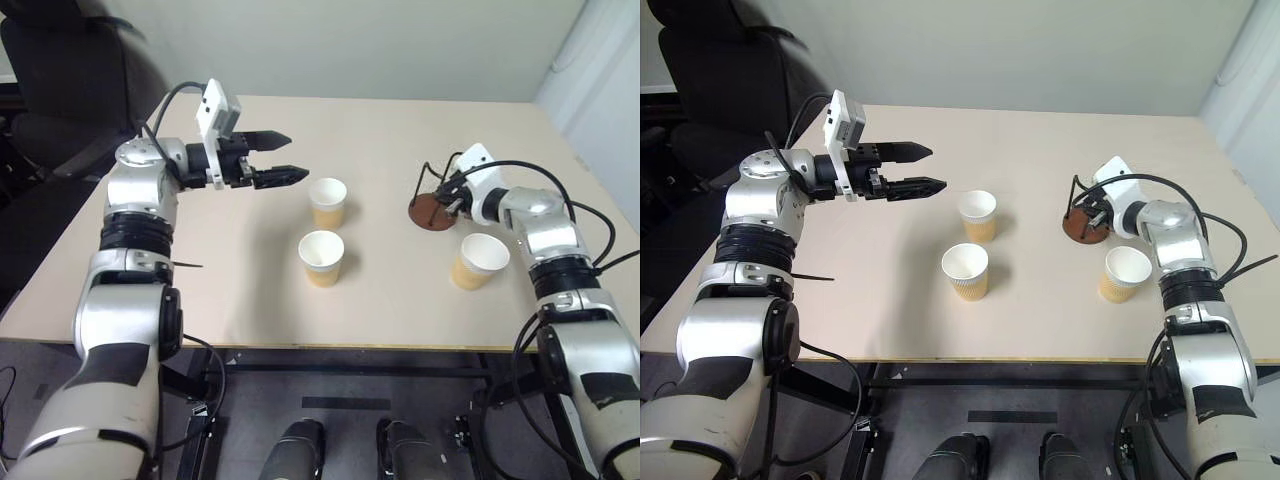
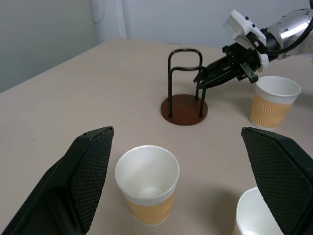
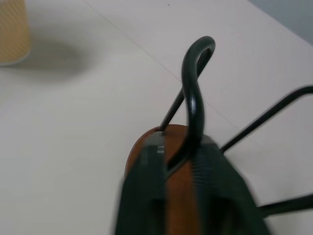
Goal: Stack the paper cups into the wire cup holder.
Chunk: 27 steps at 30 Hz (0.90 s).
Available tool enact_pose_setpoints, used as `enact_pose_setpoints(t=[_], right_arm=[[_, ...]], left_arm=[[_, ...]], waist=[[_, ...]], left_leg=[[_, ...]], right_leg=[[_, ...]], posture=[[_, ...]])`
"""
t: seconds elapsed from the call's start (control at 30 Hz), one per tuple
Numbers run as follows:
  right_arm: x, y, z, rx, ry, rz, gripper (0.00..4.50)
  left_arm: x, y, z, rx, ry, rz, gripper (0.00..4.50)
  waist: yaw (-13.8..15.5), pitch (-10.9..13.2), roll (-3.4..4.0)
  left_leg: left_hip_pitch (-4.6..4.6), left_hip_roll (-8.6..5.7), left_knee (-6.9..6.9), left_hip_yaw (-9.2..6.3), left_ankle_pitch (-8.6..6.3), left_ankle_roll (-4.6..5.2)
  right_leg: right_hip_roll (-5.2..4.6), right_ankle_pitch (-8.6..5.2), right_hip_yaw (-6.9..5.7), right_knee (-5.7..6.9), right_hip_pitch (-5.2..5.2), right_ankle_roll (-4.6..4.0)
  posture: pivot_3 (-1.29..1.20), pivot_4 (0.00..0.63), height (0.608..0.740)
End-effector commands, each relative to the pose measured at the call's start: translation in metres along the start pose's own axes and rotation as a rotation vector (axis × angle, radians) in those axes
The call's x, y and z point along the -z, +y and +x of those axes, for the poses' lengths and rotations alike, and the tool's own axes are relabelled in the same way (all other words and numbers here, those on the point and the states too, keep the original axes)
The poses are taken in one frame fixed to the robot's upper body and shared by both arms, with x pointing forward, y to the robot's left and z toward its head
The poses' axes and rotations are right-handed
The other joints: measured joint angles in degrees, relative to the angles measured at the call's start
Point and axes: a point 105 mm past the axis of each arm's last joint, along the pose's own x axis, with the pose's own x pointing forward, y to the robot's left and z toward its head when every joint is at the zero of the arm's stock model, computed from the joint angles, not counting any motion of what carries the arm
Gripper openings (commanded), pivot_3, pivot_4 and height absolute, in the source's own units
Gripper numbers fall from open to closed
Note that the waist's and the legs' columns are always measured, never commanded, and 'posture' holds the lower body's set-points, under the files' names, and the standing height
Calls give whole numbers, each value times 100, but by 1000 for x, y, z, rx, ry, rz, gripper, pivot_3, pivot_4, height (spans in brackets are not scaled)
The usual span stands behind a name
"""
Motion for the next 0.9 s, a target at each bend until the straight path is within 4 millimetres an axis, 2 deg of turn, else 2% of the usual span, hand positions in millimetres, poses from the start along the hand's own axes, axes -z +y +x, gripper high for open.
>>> enact_pose_setpoints(t=[0.03, 0.17, 0.3, 0.37, 0.57, 0.67, 0.9], right_arm=[[-12, -1, -6, -30, -33, 9, 9], [-19, 6, -16, -137, -42, 4, 9], [-34, 33, -26, -289, -76, -21, 9], [-40, 52, -33, -379, -88, -33, 9], [-41, 80, -40, -457, -77, -65, 9], [-38, 88, -37, -475, -63, -80, 9], [-31, 88, -31, -492, -30, -94, 9]], left_arm=[[-15, 2, -5, 0, -13, 41, 4500], [-10, 0, -8, 35, 39, 46, 4500], [-10, -1, -9, 56, 66, 48, 4500], [-10, -1, -9, 66, 70, 45, 4500], [-7, -5, -7, 98, 78, 32, 4500], [-6, -6, -7, 107, 82, 31, 4500], [-6, -7, -10, 115, 91, 29, 4500]], waist=[[1, 0, 0], [0, 0, 0], [-9, 0, 0], [-14, 0, 0], [-16, 0, 0], [-17, 0, 0], [-21, 0, -1]], left_leg=[[0, 0, 1, -1, 0, 0], [0, 0, 0, -1, 0, -1], [-1, 1, -1, -1, -1, -4], [-2, 1, -1, -1, -1, -5], [-4, 1, 2, -1, 1, -5], [-3, 0, 6, -1, 4, -1], [2, 1, 8, 0, 14, 4]], right_leg=[[0, -2, 0, 2, 0, -3], [0, -5, -1, 4, 0, -8], [0, -14, -4, 6, -3, -22], [1, -14, -4, 7, -5, -22], [1, -23, -5, 6, -5, -36], [1, -30, -4, 10, -4, -47], [1, -31, -3, 20, -3, -50]], posture=[[0, 150, 740], [0, 150, 740], [0, 150, 740], [0, 150, 740], [0, 150, 740], [0, 150, 740], [0, 150, 740]])
